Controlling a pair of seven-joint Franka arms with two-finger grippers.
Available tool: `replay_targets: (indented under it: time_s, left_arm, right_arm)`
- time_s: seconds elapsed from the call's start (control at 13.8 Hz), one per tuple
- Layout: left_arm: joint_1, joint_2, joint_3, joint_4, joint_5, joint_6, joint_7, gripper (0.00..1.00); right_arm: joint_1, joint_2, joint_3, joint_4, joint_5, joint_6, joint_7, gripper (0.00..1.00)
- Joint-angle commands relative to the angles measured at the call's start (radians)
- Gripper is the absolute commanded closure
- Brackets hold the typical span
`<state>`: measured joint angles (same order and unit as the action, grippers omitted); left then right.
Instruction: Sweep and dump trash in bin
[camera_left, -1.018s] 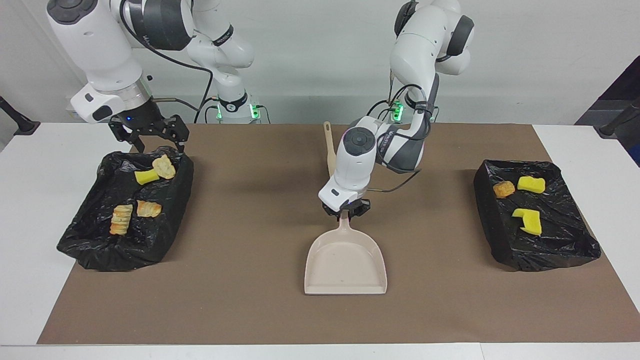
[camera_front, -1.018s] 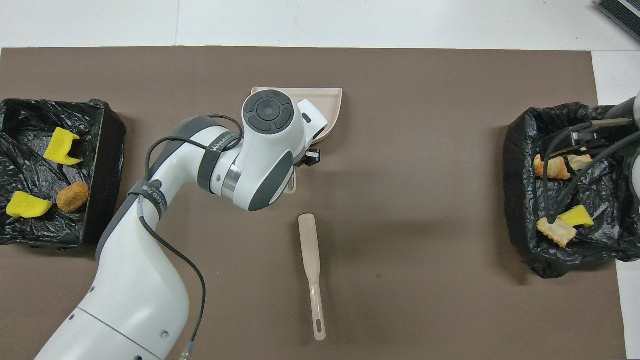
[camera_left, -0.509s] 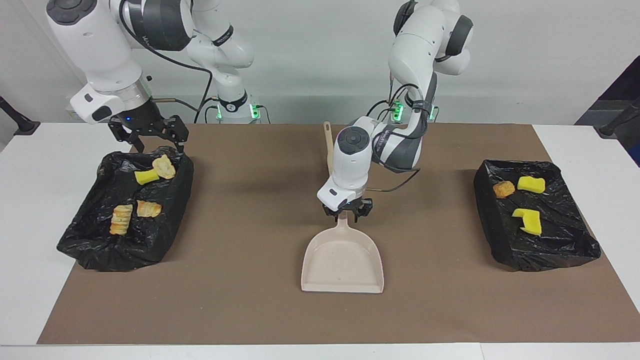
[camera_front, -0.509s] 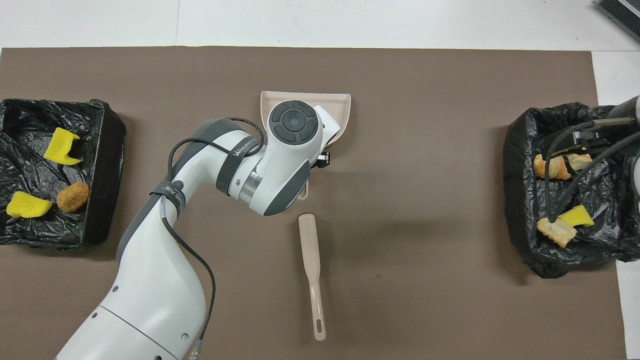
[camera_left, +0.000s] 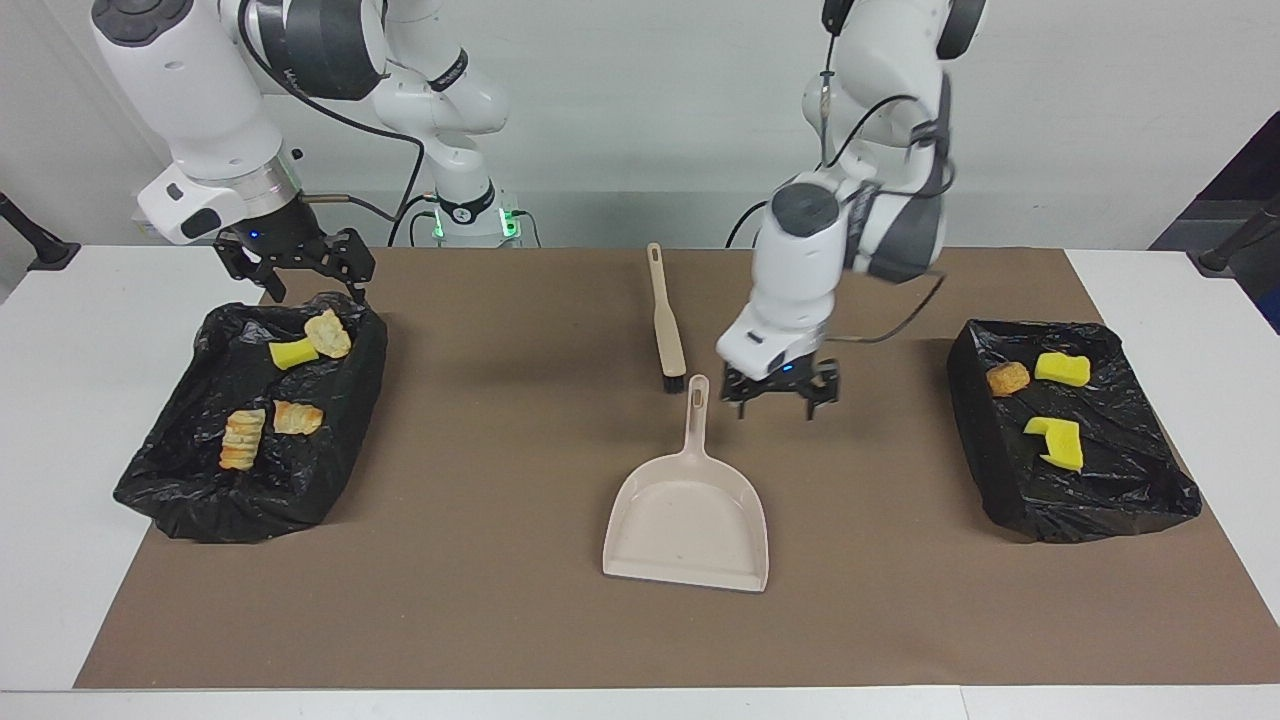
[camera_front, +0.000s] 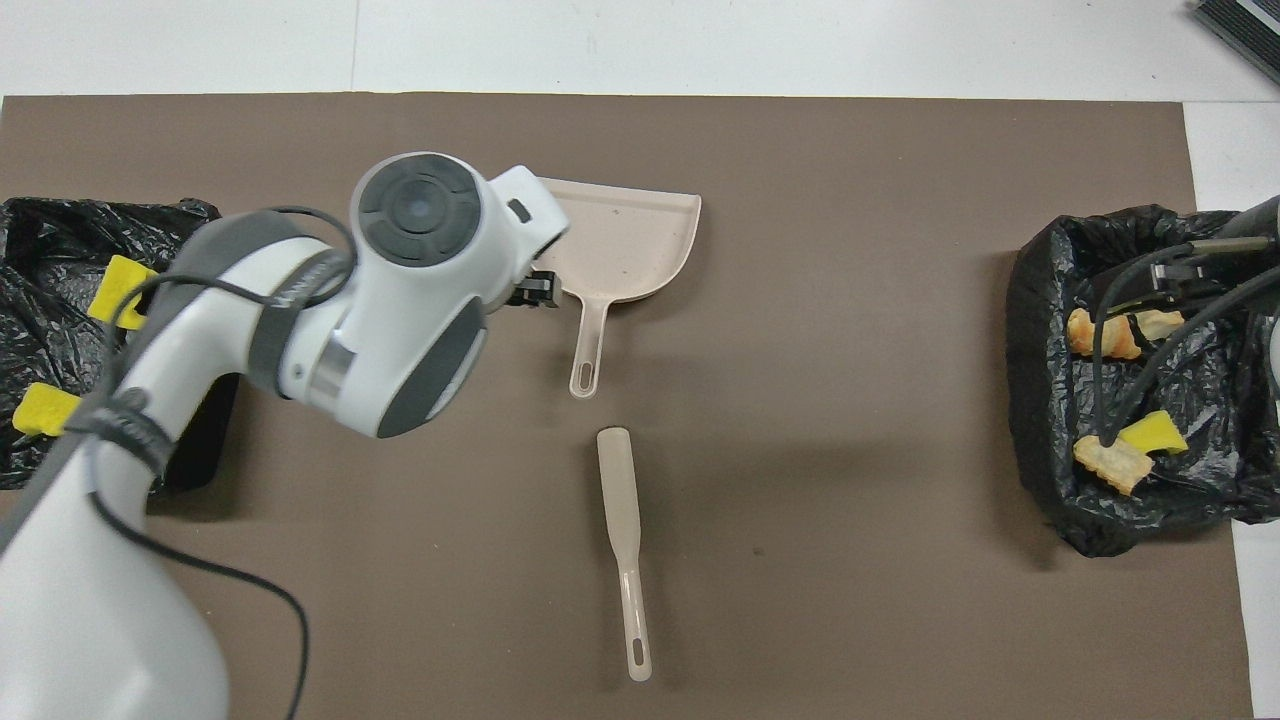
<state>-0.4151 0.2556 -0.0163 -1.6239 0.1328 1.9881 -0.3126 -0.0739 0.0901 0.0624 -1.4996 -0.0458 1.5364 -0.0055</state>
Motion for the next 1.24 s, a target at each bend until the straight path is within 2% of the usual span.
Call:
replay_targets:
  time_s: [0.0, 0.22, 0.44, 0.73, 1.16]
  left_arm:
    - [0.083, -0.134, -0.008, -0.064, -0.001, -0.04, 0.148, 0.0]
    - [0.165, -0.2, 0.002, -0.025, -0.073, -0.113, 0.232, 0.0]
    - [0.249, -0.207, 0.004, 0.085, -0.148, -0.269, 0.395, 0.0]
    - [0.303, -0.213, 0.002, 0.182, -0.157, -0.449, 0.454, 0.0]
    - [0.308, -0.257, -0.002, 0.17, -0.148, -0.456, 0.483, 0.0]
  right_arm:
    - [0.002, -0.075, -0.007, -0.111, 0.021, 0.049, 0.016, 0.0]
    - [-0.004, -0.063, -0.007, -0.09, 0.021, 0.062, 0.009, 0.0]
    - [-0.003, -0.061, -0.007, -0.09, 0.023, 0.057, 0.01, 0.0]
    - [-0.003, -0.061, -0.007, -0.09, 0.023, 0.056, 0.01, 0.0]
    - [-0.003, -0.061, -0.007, -0.09, 0.023, 0.056, 0.01, 0.0]
